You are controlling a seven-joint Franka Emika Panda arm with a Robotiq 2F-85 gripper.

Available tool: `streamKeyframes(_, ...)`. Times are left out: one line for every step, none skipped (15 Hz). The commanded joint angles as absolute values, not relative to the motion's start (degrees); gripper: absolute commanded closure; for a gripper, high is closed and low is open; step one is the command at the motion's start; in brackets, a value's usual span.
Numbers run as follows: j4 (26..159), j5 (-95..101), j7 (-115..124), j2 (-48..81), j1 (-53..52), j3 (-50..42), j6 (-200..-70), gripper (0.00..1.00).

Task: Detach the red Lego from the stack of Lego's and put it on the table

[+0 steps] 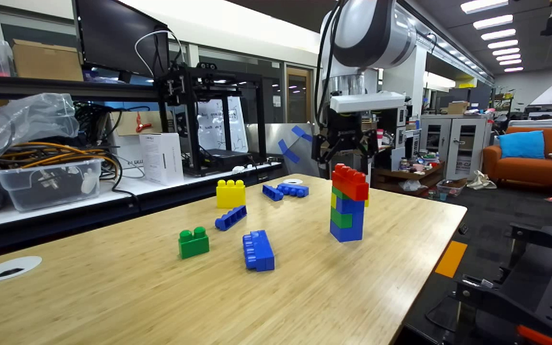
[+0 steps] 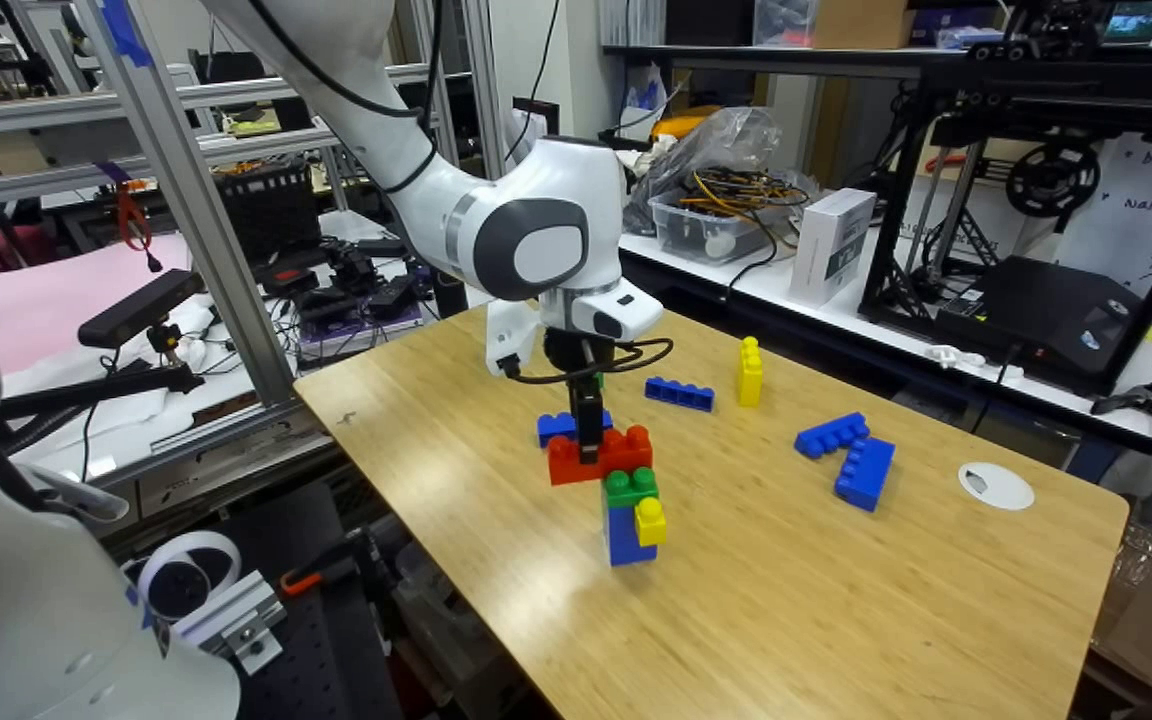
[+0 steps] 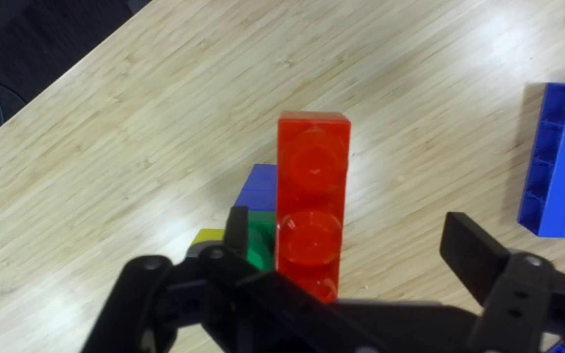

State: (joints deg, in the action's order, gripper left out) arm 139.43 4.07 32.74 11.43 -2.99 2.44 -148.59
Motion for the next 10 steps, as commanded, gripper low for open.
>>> streamKeyframes(137.65,1.69,32.12,13.92,-4.43,1.31,-149.41,0.0)
streamKeyframes(137.39,1.3,32.14,14.34,-4.63,1.24,-149.45,0.0)
streamKeyframes(137.42,1.22,32.32,14.53,-4.9,1.12,-149.58,0.0)
streamKeyframes(137.3,1.13,32.42,14.79,-5.11,1.01,-149.61,0.0)
streamKeyframes(137.28,1.08,32.54,15.04,-5.32,0.86,-149.67,0.0)
streamKeyframes(137.34,1.06,32.63,15.21,-5.52,0.67,-149.68,0.0)
streamKeyframes(137.39,1.14,32.63,15.26,-5.68,0.49,-149.57,0.0)
streamKeyframes(137.43,1.0,32.24,15.21,-5.69,0.49,-149.13,0.25)
streamKeyframes(137.53,1.15,32.24,15.13,-5.77,0.3,-149.15,0.28)
streamKeyframes(137.59,1.14,32.17,15.11,-5.8,0.23,-149.1,0.34)
